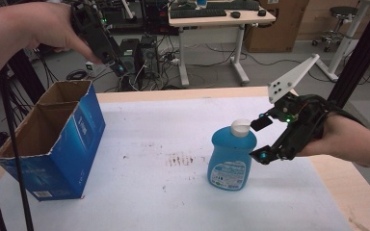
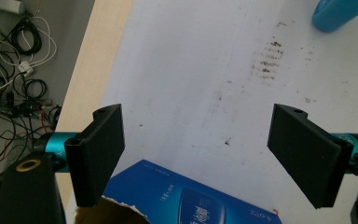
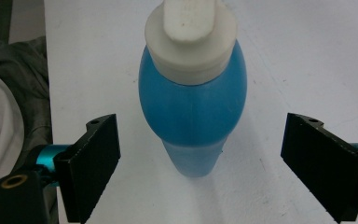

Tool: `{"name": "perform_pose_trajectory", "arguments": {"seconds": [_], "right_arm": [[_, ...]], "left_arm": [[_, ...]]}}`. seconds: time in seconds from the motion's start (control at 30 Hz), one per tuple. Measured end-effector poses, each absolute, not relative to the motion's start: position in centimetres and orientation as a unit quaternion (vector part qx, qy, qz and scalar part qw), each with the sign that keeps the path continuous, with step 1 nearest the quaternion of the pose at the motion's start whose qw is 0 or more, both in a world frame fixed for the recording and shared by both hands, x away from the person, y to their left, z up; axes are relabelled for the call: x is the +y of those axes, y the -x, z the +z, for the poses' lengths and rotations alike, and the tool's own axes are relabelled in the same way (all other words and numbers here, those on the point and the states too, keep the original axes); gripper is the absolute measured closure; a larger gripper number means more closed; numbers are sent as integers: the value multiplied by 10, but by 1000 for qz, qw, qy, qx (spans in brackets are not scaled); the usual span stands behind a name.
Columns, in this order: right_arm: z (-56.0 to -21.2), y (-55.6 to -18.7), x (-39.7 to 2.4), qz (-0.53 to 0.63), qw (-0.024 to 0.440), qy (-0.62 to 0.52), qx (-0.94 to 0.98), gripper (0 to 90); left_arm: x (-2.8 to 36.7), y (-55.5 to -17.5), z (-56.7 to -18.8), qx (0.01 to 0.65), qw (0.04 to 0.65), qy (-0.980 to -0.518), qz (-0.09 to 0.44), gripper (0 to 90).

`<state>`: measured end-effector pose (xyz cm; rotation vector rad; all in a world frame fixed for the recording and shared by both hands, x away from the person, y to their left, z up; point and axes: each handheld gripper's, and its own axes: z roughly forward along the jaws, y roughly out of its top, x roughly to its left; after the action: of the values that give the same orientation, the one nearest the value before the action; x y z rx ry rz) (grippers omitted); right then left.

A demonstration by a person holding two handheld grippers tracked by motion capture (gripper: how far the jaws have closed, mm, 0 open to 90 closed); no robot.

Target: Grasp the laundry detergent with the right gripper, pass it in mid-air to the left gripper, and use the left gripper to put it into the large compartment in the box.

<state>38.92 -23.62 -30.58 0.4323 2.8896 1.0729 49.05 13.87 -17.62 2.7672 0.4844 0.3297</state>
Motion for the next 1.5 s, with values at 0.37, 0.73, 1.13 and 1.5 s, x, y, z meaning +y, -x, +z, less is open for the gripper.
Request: {"name": "perform_pose_trajectory", "arguments": {"seconds": [0.37,0.73,1.13,1.5], "right_arm": [[-324,-390,-221,338,13,-137,931,110],[-336,-393,-212,341,8,-132,931,161],[-339,-394,-212,345,11,-120,931,238],[-340,-395,-212,348,12,-115,930,270]], "left_arm": [[137,-490,-177,166,158,-967,115,190],[138,-490,-177,166,157,-967,115,189],[137,-490,-177,163,158,-967,113,190],[135,-489,-177,163,158,-968,110,190]]}}
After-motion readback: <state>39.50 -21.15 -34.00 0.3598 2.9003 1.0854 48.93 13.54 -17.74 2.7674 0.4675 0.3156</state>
